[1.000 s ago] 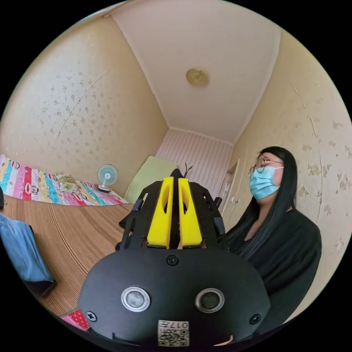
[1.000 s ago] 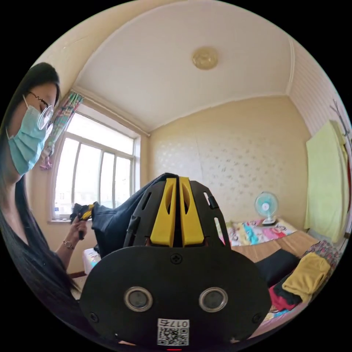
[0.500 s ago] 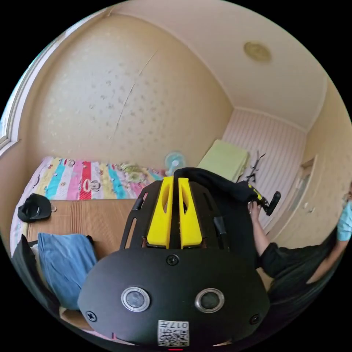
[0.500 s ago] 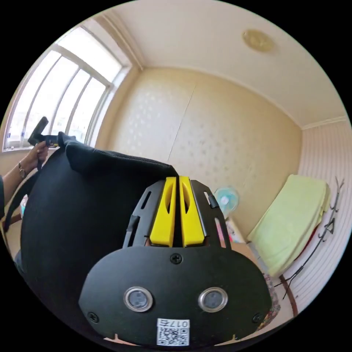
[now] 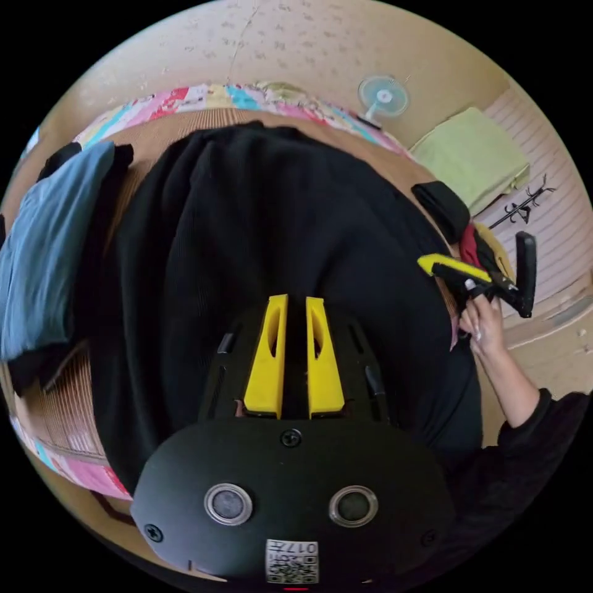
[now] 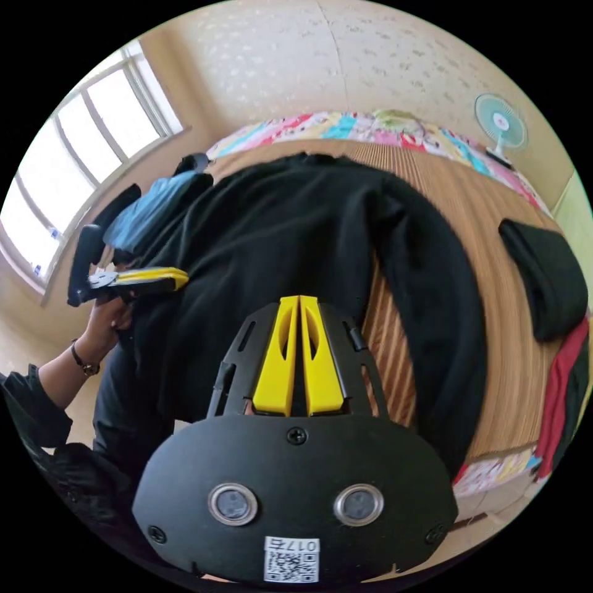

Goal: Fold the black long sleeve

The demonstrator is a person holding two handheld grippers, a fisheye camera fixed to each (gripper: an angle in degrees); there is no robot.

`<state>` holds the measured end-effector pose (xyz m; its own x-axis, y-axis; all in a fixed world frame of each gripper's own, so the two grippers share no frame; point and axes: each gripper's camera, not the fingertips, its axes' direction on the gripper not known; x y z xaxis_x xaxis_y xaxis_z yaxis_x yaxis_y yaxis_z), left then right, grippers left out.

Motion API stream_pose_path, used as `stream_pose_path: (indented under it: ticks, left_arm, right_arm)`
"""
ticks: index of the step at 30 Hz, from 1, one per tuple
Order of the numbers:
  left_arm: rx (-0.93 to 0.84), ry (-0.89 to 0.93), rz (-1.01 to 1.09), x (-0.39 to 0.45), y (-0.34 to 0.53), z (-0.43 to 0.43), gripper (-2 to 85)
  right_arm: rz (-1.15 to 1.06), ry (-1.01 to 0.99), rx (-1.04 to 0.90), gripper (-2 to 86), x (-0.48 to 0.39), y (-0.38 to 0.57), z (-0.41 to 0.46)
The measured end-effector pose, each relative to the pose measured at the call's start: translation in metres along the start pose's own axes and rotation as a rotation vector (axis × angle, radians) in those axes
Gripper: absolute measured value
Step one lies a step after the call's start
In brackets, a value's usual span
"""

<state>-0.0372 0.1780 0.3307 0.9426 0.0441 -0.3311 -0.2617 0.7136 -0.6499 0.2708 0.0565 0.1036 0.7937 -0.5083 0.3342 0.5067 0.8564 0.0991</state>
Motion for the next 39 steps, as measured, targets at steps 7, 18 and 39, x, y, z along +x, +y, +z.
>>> stream_pose_path:
  ticks: [7,18,39]
  left_arm:
    - [0.043,0.134,-0.195,0.011,0.061,-0.014,3.2]
    - [0.097,0.232,-0.25,0.014,0.16,-0.076,1.0]
    - [0.096,0.257,-0.26,0.016,0.197,-0.132,4.9]
  right_arm:
    - [0.174,-0.075,-0.054,1.4,0.039,0.054,-0.003]
    - [0.278,0.062,-0.147,13.9,0.147,0.144,-0.078]
    - [1.157,-0.425,0.632,8.6,0.372,0.441,-0.19]
